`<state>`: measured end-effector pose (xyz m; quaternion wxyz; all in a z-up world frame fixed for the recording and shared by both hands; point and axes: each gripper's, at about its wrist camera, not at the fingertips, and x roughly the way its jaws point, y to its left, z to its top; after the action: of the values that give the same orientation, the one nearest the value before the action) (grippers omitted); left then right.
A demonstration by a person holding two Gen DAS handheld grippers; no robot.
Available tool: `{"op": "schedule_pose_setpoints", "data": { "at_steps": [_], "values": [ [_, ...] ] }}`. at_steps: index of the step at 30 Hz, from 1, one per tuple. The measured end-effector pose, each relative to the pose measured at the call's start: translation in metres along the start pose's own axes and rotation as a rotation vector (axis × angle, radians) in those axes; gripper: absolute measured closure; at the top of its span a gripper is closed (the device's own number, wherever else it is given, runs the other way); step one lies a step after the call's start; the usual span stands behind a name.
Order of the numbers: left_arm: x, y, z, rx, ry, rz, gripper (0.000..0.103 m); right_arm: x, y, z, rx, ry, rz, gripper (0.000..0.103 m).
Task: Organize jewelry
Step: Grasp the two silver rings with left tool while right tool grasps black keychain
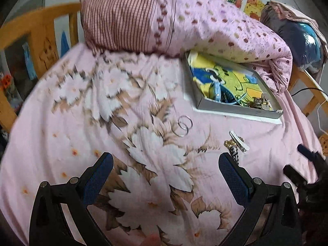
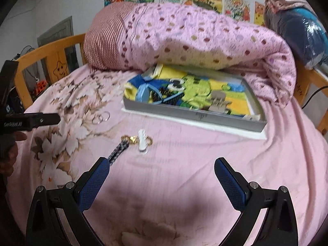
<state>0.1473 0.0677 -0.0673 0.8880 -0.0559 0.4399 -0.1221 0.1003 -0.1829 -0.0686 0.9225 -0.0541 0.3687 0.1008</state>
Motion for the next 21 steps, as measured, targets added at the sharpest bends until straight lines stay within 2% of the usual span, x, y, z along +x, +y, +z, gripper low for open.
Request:
{"op": "schedule_pose_setpoints", "data": {
  "at_steps": [5, 7, 12, 15, 16, 18, 20, 21],
  "values": [
    [0.022, -0.002, 0.005, 0.029, 0.056, -0.008, 0.003, 0.018, 0.008, -0.006, -0.015, 0.072, 0.091, 0.0],
    [0.031, -0.005, 0.007, 0.073, 0.062, -0.006, 0.003, 0.028, 0.011, -0.006, -0.01, 0.109, 0.147, 0.0],
    [0.047, -0.011, 0.011, 0.164, 0.05, -0.034, 0.003, 0.047, 0.021, -0.002, -0.028, 0.16, 0.217, 0.0],
    [0.057, -0.016, 0.016, 0.214, 0.037, -0.065, 0.004, 0.055, 0.029, 0.0, -0.048, 0.173, 0.25, 0.012],
    [0.062, -0.016, 0.019, 0.231, 0.035, -0.076, 0.006, 0.059, 0.032, 0.001, -0.05, 0.184, 0.263, 0.017],
    [0.073, -0.017, 0.023, 0.251, 0.049, -0.099, 0.023, 0.066, 0.036, 0.003, -0.059, 0.202, 0.278, 0.028],
    [0.085, -0.015, 0.027, 0.254, 0.074, -0.122, 0.035, 0.075, 0.043, 0.004, -0.085, 0.233, 0.292, 0.043],
    [0.09, -0.014, 0.029, 0.253, 0.084, -0.136, 0.04, 0.079, 0.045, 0.005, -0.09, 0.242, 0.294, 0.045]
  ]
}}
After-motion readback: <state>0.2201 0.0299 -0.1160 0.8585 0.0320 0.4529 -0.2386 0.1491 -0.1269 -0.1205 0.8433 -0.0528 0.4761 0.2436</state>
